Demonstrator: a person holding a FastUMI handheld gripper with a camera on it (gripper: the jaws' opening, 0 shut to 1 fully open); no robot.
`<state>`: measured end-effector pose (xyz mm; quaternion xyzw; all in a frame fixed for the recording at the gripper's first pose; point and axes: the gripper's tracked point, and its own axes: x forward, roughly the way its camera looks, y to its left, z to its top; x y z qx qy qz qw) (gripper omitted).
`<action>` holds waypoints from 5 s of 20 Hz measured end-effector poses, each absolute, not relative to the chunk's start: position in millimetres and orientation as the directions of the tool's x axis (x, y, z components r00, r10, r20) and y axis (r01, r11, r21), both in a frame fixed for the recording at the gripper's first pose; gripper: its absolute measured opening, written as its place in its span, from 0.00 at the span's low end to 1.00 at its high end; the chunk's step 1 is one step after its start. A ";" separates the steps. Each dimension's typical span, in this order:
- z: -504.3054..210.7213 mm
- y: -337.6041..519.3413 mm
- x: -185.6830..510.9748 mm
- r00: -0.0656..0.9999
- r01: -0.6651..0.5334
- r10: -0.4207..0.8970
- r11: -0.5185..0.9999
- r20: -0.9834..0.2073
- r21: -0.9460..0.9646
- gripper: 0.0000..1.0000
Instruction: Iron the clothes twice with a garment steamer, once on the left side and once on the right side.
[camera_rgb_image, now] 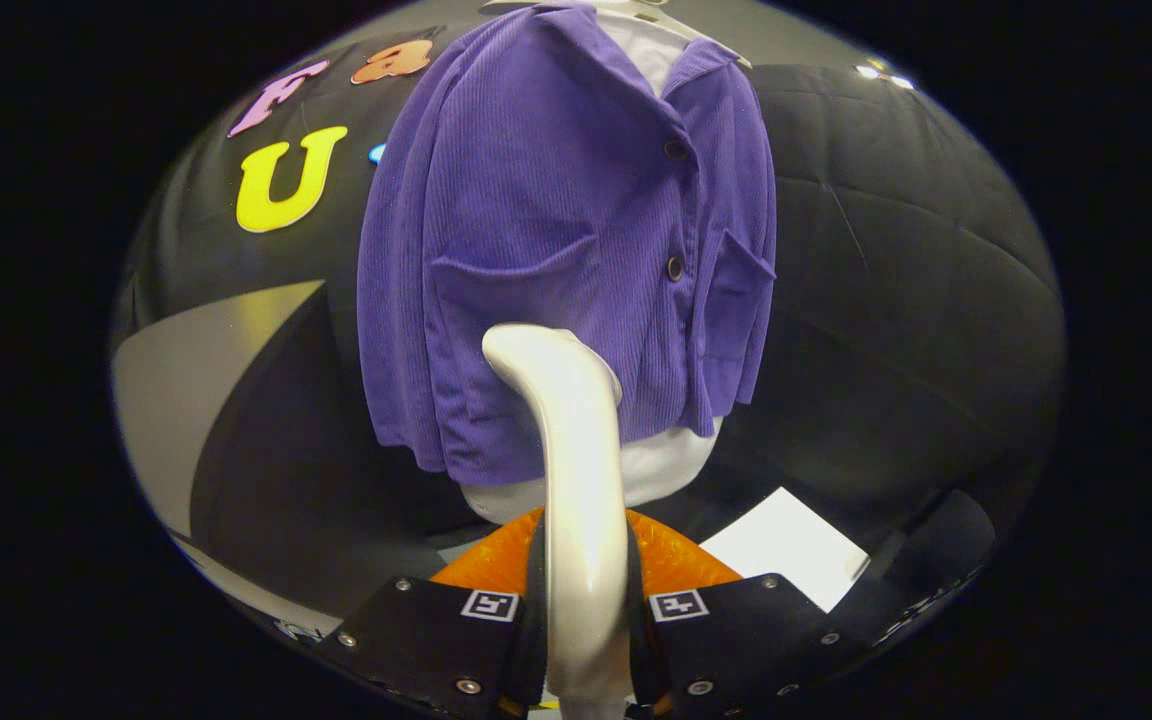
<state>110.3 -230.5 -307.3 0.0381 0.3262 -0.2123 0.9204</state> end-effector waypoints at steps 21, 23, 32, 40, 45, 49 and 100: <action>-136.8 -324.6 -21.5 0.835 0.417 -0.366 0.908 -0.410 0.040 0.33; -115.6 -338.6 -10.8 0.842 0.438 -0.391 0.898 -0.371 0.049 0.33; -34.4 -392.3 59.9 0.838 0.525 -0.495 0.846 -0.228 0.090 0.33; 2.6 -431.0 119.4 0.820 0.570 -0.554 0.813 -0.143 0.118 0.32; -2.9 -426.5 163.9 0.834 0.549 -0.536 0.830 -0.130 0.099 0.32; -12.0 -420.3 188.1 0.823 0.560 -0.553 0.828 -0.130 0.022 0.33; -330.9 -410.9 107.3 0.709 0.377 -0.376 0.917 -0.596 -0.130 0.33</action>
